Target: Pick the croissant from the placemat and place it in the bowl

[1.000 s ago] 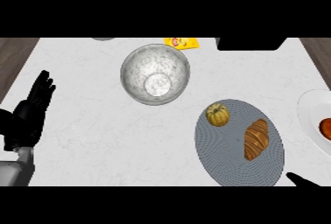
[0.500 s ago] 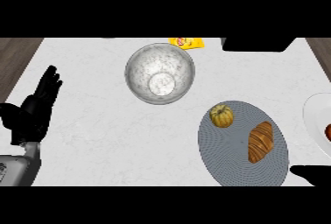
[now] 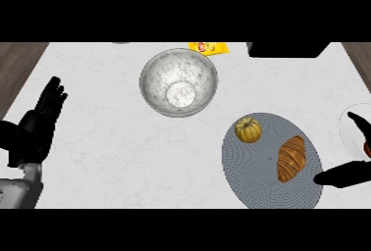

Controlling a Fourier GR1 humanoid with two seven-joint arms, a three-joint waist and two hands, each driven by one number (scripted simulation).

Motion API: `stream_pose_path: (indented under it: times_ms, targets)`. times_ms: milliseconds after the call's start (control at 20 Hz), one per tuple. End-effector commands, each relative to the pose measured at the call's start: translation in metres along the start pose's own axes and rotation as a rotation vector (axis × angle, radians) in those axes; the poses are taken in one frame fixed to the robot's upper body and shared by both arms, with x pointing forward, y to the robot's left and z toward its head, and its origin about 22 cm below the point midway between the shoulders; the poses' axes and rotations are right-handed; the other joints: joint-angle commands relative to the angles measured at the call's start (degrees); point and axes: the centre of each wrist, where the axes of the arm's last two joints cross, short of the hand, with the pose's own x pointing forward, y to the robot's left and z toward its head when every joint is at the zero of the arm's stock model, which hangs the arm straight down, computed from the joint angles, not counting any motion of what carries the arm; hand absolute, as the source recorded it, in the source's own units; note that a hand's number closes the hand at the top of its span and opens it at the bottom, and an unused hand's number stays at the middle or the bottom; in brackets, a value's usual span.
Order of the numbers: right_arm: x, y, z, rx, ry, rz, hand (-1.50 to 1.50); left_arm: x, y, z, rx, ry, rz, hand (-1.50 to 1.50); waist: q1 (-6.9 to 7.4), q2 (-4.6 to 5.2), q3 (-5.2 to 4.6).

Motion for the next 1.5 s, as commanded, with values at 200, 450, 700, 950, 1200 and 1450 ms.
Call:
stream_pose_path:
  times_ms: [200, 450, 700, 950, 1200, 1450]
  targets:
    - [0.01, 0.027, -0.022, 0.205, 0.136, 0.151, -1.5, 0.005, 0.001, -0.005, 0.019, 0.007, -0.001, 0.0, -0.58, -0.08, 0.02]
    - [0.022, 0.027, -0.031, 0.063, 0.119, 0.217, -1.5, 0.001, -0.009, -0.003, 0.014, 0.014, -0.001, 0.0, -0.83, -0.13, 0.02]
    - [0.023, 0.06, -0.035, 0.019, 0.091, 0.242, -1.5, -0.012, 0.012, 0.003, 0.01, 0.022, -0.008, 0.0, -0.8, -0.16, 0.03]
    - [0.005, 0.075, -0.044, 0.083, 0.125, 0.203, -1.5, 0.001, 0.01, 0.008, 0.002, 0.021, 0.019, 0.0, -0.85, -0.21, 0.05]
    - [0.008, 0.103, -0.042, 0.105, 0.135, 0.221, -1.5, -0.004, -0.001, 0.012, 0.014, 0.019, 0.017, 0.0, -0.93, -0.2, 0.04]
    - [-0.007, 0.133, -0.051, 0.098, 0.145, 0.224, -1.5, -0.009, 0.017, 0.013, 0.041, 0.009, 0.001, 0.0, -0.89, -0.17, 0.04]
